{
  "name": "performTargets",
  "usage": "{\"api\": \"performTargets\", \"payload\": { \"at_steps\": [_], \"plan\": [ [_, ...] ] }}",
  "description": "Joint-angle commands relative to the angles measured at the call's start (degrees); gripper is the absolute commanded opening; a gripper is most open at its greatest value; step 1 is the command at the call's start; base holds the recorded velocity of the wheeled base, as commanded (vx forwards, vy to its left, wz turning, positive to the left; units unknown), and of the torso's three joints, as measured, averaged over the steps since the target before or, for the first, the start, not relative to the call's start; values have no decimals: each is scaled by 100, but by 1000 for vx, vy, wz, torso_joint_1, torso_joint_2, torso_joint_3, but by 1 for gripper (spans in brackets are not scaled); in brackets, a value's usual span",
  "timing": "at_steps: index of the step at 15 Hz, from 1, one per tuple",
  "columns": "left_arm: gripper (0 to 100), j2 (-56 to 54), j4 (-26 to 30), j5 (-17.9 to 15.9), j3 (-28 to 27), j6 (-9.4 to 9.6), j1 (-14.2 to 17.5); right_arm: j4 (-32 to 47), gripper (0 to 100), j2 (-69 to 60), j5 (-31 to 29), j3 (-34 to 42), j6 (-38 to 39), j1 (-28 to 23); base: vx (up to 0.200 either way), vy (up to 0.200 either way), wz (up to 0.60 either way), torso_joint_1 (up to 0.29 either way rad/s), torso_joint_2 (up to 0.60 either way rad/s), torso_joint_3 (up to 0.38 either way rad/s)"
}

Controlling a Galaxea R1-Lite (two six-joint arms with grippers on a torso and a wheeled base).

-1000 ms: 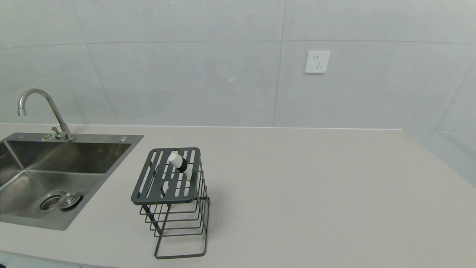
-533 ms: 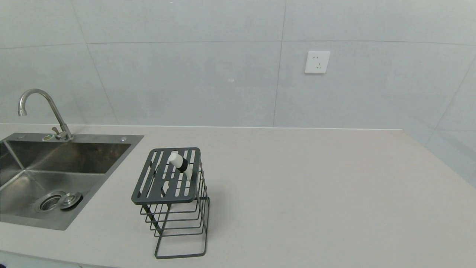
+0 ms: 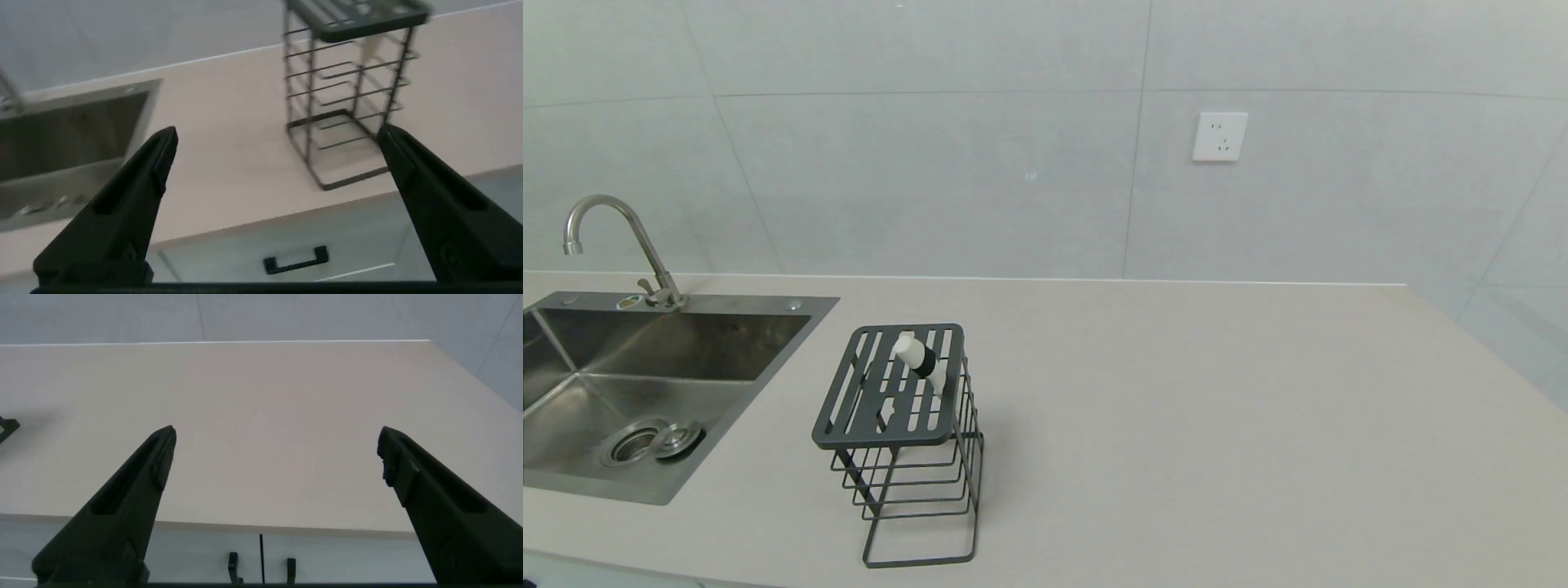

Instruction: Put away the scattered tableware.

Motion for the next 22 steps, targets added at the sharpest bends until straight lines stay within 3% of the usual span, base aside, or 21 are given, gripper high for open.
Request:
{"api": "performTargets", "payload": {
  "at_steps": [1,2,4,8,12,22],
  "plan": [
    [100,0,22,100,7,-176,6,-1,100,8,11,1,-5,2,0,0,0,0,0,0],
    [100,0,31,82,7,-325,6,-10,100,8,11,1,-5,2,0,0,0,0,0,0],
    [100,0,31,82,7,-387,6,-10,100,8,19,1,-5,2,0,0,0,0,0,0],
    [100,0,31,82,7,-387,6,-10,100,8,19,1,4,2,0,0,0,0,0,0],
    [100,0,31,109,7,-387,6,-10,100,8,19,1,4,2,0,0,-600,8,4,-1],
    [100,0,31,100,7,-387,6,-10,100,8,19,1,4,2,0,0,0,0,0,0]
  ]
}}
